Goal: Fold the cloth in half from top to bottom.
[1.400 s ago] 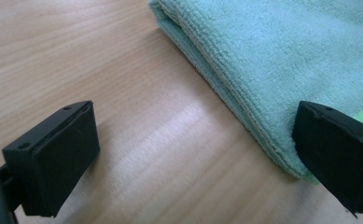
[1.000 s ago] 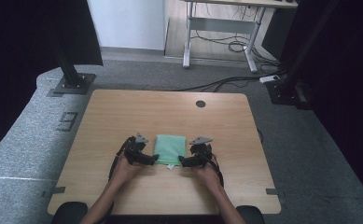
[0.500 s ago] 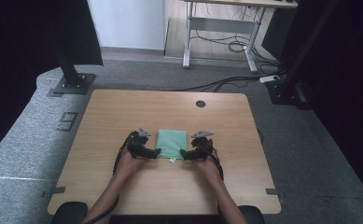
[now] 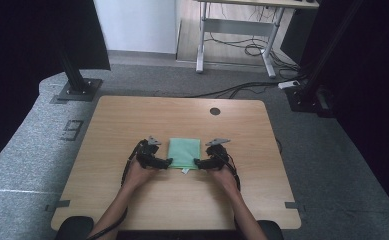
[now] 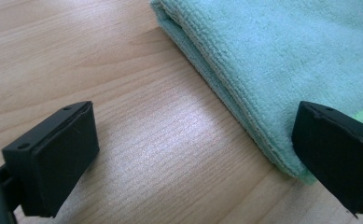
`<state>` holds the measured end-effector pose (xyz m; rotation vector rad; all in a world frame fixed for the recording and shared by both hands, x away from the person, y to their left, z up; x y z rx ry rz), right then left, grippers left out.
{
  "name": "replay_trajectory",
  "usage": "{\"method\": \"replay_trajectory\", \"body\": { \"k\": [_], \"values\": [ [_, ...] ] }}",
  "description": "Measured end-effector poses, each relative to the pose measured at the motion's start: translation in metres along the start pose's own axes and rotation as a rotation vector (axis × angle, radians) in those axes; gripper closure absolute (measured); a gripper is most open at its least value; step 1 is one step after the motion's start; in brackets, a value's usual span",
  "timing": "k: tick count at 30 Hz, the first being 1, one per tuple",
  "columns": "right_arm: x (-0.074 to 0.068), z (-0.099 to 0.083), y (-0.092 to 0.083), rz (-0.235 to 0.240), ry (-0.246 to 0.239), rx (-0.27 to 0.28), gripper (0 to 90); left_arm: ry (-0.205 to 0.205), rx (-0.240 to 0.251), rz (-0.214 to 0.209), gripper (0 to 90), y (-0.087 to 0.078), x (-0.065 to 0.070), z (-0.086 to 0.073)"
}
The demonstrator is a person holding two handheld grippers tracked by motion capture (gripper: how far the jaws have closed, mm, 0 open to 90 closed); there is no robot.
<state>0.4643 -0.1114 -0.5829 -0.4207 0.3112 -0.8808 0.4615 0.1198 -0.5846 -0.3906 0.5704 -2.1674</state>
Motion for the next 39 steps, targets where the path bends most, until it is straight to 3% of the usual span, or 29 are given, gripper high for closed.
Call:
{"method": "replay_trajectory", "body": {
  "k": [5, 9, 18, 25, 39],
  "values": [
    [-0.001, 0.003, -0.005, 0.014, -0.023, 0.015, 13.6, -0.011, 0.018, -0.008, 0.5, -0.006, 0.001, 0.003],
    [-0.004, 0.009, -0.012, 0.028, -0.022, 0.042, 13.3, 0.009, 0.036, -0.026, 0.5, -0.014, 0.003, 0.008],
    [-0.012, 0.016, -0.029, 0.06, -0.066, 0.031, 10.9, 0.072, 0.053, -0.071, 0.5, -0.034, 0.012, 0.013],
    [-0.016, 0.015, -0.04, 0.056, -0.097, 0.007, 3.3, 0.1, 0.06, -0.084, 0.0, -0.05, 0.016, 0.013],
    [-0.017, 0.016, -0.079, 0.057, -0.123, 0.04, 0.0, 0.145, 0.08, -0.09, 0.0, -0.086, 0.021, 0.012]
  ]
}}
Point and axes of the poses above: each handheld gripper's, and its own axes: y roughly forward along the jaws, z roughly out of its top, x roughly to its right, the point moved 5 cm from there along y, roughly forward along the jaws, and after that the axes turned 15 degrees about x, right-handed, at the moved point
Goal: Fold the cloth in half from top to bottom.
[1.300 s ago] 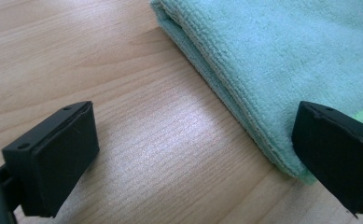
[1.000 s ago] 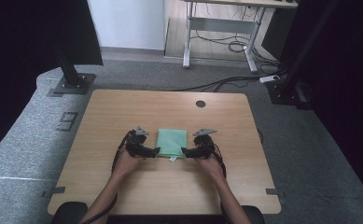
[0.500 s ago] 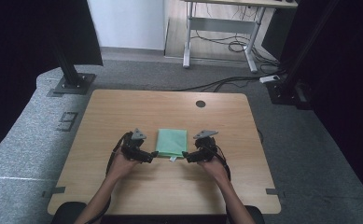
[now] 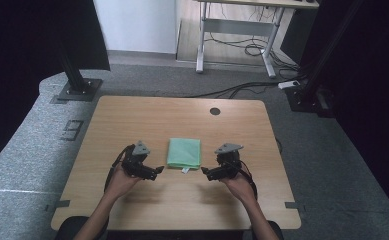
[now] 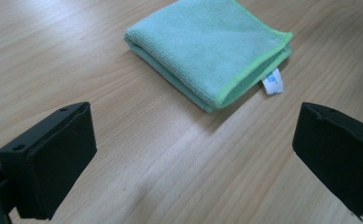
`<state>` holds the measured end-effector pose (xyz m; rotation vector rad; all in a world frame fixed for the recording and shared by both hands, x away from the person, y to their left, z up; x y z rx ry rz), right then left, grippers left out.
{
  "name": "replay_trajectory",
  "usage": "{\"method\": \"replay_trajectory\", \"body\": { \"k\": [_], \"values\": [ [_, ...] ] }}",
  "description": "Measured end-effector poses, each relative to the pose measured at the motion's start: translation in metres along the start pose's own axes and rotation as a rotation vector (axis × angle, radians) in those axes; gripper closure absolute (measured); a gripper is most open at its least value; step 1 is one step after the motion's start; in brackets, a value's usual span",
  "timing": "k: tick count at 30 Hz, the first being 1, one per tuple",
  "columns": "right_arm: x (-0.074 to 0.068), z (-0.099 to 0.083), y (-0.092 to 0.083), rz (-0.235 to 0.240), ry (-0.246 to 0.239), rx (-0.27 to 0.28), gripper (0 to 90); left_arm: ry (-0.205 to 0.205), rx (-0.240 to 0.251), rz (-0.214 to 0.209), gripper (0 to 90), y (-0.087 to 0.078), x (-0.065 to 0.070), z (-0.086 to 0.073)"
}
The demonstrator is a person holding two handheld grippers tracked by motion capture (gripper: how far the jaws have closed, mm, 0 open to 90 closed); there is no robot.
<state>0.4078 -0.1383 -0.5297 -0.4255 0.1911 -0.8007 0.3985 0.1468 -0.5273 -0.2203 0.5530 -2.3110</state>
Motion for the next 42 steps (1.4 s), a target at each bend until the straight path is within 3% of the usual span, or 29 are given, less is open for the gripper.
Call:
{"method": "replay_trajectory", "body": {
  "k": [12, 18, 29, 34, 42],
  "values": [
    [0.002, -0.007, -0.034, -0.022, -0.009, 0.009, 0.0, 0.032, 0.001, 0.01, 0.0, -0.03, 0.002, -0.006],
    [0.005, -0.02, -0.043, -0.038, 0.0, -0.002, 0.0, 0.022, 0.0, 0.021, 0.0, -0.04, 0.001, -0.018],
    [0.01, -0.05, -0.045, -0.063, 0.039, -0.026, 0.0, -0.019, -0.01, 0.028, 0.0, -0.044, -0.001, -0.049],
    [0.012, -0.065, -0.042, -0.075, 0.066, -0.036, 0.0, -0.044, -0.038, 0.024, 0.0, -0.042, -0.002, -0.065],
    [0.011, -0.081, -0.036, -0.09, 0.064, -0.068, 0.0, -0.047, -0.066, 0.021, 0.0, -0.037, -0.002, -0.075]
  ]
}}
Point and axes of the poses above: each handheld gripper's, and its own axes: y roughly forward along the jaws, z roughly out of its top, x roughly to its right, the point moved 5 cm from there along y, roughly forward along the jaws, and after that the axes turned 15 degrees about x, right-handed, at the moved point
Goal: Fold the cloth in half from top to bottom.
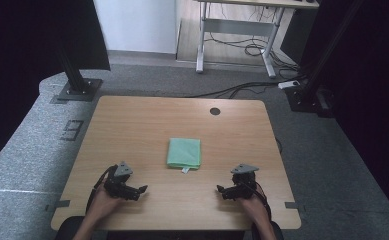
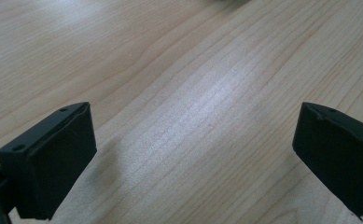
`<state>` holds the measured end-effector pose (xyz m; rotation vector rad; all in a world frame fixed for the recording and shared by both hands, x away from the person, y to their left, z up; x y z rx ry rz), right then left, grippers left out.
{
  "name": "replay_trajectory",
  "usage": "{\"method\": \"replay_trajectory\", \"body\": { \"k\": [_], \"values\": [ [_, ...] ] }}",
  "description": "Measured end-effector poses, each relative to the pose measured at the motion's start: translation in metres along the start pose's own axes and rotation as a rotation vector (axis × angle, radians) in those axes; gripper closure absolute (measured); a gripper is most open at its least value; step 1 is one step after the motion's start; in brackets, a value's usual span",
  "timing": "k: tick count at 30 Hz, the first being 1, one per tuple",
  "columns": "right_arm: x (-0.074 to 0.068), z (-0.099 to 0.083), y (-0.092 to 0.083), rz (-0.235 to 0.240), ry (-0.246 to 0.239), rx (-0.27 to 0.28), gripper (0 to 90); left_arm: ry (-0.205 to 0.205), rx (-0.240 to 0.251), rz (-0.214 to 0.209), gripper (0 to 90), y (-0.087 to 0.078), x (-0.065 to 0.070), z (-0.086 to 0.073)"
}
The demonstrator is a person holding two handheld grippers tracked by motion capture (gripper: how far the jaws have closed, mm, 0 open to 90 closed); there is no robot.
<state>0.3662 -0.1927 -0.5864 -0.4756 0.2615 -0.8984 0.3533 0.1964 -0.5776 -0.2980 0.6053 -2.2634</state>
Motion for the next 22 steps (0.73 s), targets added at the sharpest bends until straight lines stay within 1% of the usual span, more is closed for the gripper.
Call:
{"method": "replay_trajectory", "body": {
  "k": [2, 3, 4, 5, 6, 7, 10, 15, 19, 22],
  "values": [
    [-0.001, -0.0029, 0.0016, -0.004, 0.001, -0.01, 0.0, -0.001, -0.008, -0.005, 0.0, 0.0015, 0.0007, -0.0021],
    [-0.0016, -0.0036, 0.0022, -0.012, -0.007, -0.01, 0.0, -0.003, -0.013, -0.005, 0.0, 0.0028, 0.0016, -0.0035],
    [-0.0021, -0.0035, 0.0024, -0.012, -0.007, -0.01, 0.0, -0.005, -0.028, -0.011, 0.0, 0.0046, 0.0027, -0.0057],
    [-0.0025, -0.0036, 0.0026, -0.016, -0.006, -0.008, 0.0, -0.001, -0.044, -0.008, 0.0, 0.0058, 0.0037, -0.0065],
    [-0.0027, -0.0037, 0.0028, -0.018, -0.005, -0.005, 0.0, 0.019, -0.051, -0.002, 0.0, 0.0062, 0.0051, -0.0066],
    [-0.0029, -0.0039, 0.0029, -0.023, -0.003, -0.001, 0.0, 0.03, -0.053, -0.001, 0.0, 0.0069, 0.0066, -0.0066],
    [-0.0031, -0.0047, 0.0027, -0.025, -0.001, 0.009, 0.0, 0.026, -0.055, 0.0, 0.0, 0.0078, 0.0078, -0.0062],
    [-0.0031, -0.0048, 0.0027, -0.025, -0.001, 0.01, 0.0, 0.022, -0.054, 0.003, 0.0, 0.008, 0.0077, -0.0062],
    [-0.0031, -0.0048, 0.0027, -0.025, -0.001, 0.01, 0.0, 0.012, -0.055, 0.019, 0.0, 0.008, 0.0067, -0.0062],
    [-0.0031, -0.0049, 0.0026, -0.025, 0.0, 0.011, 0.0, 0.001, -0.055, 0.039, 0.0, 0.0078, 0.0054, -0.0063]
  ]
}}
Point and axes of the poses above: each handheld gripper's, and its own axes: y roughly forward along the jaws, z roughly out of its top, x roughly to its right, the point moved 5 cm from there along y, roughly forward along the jaws, and after that the axes turned 15 degrees about x, right-handed, at the moved point
